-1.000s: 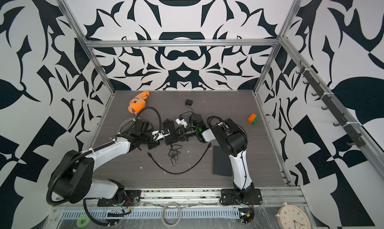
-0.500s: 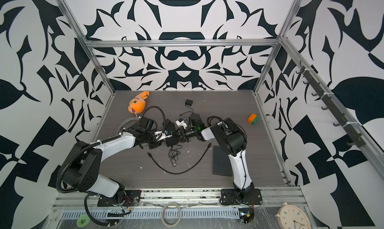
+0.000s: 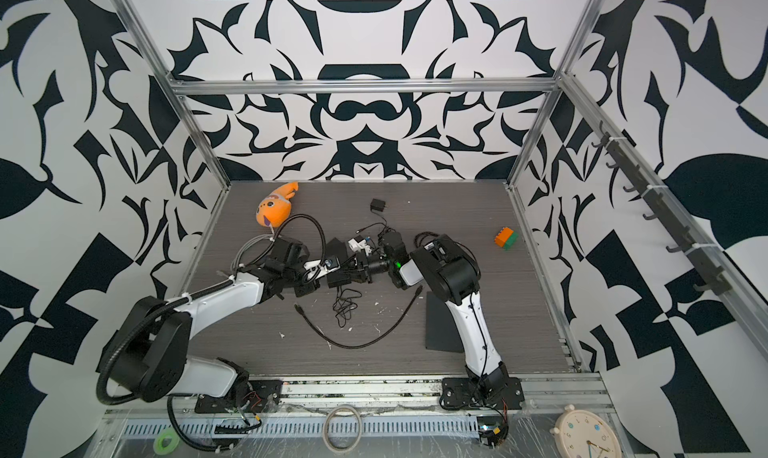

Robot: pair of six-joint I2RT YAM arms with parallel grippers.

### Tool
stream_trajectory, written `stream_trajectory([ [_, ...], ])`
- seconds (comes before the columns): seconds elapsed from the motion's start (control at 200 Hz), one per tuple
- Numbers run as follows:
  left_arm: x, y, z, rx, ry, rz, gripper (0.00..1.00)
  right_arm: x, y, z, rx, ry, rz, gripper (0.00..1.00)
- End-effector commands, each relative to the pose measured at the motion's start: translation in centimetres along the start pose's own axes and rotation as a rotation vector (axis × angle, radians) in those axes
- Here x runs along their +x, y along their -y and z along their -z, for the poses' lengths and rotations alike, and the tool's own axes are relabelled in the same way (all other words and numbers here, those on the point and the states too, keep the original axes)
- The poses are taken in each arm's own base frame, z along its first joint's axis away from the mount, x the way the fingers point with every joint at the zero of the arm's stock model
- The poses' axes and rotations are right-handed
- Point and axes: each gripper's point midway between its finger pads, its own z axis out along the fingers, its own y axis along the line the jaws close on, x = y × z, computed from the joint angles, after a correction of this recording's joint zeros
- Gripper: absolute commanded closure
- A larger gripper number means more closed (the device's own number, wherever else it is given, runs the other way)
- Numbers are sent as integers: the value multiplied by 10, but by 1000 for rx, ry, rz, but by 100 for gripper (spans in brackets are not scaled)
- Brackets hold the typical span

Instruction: Insert the plug into the switch port

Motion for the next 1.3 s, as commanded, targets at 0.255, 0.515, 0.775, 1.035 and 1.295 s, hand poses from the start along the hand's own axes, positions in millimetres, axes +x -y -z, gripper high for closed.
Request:
stream_trajectory([
  [0.255, -43, 0, 15, -15, 215, 0, 100, 30, -39, 1, 171, -65, 297, 36],
  [0.515, -15, 6, 5, -1, 101, 48, 100, 5, -25, 60, 349, 56, 265, 18],
  [0.775, 2, 16, -4, 41, 25, 82, 100, -5, -21, 99, 461, 132, 274, 18],
  [1.035, 26, -4, 8, -64, -45, 161, 100, -2, -7, 102, 501, 123, 245, 17],
  [1.295, 51, -15, -2, -90, -151, 278, 100, 2, -3, 103, 525, 116, 241, 17],
])
